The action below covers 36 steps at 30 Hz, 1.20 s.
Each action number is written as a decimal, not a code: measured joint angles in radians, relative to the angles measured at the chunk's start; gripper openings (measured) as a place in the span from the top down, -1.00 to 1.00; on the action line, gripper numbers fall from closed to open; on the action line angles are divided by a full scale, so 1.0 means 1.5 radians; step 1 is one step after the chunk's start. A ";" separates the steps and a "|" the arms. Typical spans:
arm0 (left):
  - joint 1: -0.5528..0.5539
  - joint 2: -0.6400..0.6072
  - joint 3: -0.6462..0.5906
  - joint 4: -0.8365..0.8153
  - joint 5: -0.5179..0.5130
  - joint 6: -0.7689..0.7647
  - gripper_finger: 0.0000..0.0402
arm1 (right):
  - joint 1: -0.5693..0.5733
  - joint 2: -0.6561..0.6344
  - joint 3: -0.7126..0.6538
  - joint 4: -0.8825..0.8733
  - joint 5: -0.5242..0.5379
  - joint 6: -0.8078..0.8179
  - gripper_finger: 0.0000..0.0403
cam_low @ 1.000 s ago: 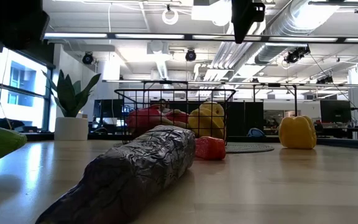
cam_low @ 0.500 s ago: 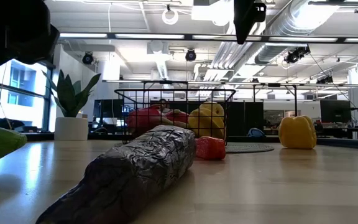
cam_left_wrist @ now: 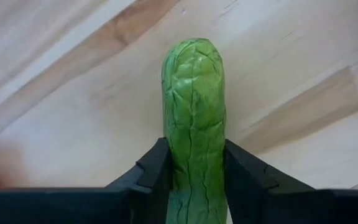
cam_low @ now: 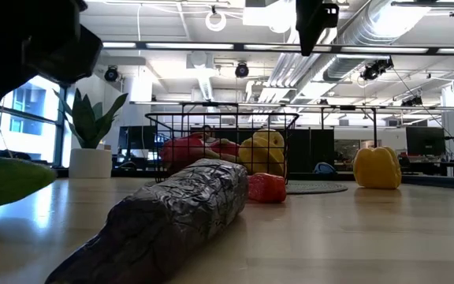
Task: Build produce basket
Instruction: Put the green cucumber into the black wire basket
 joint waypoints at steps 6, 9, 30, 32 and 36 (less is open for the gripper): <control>0.024 -0.017 0.000 0.003 0.000 0.070 0.50 | 0.008 0.000 0.000 -0.001 0.013 0.013 -0.50; 0.045 -0.032 0.000 0.000 0.000 0.118 0.50 | 0.013 0.000 0.000 -0.004 0.031 0.034 -0.50; 0.287 -0.182 0.000 -0.035 -0.045 0.488 0.50 | 0.048 0.000 -0.001 -0.043 0.105 0.193 -0.50; 0.313 -0.197 0.000 -0.034 -0.052 0.517 0.50 | 0.051 0.000 -0.001 -0.043 0.109 0.207 -0.50; 0.368 -0.229 0.000 -0.033 -0.056 0.575 0.50 | 0.056 0.000 -0.001 -0.043 0.124 0.235 -0.50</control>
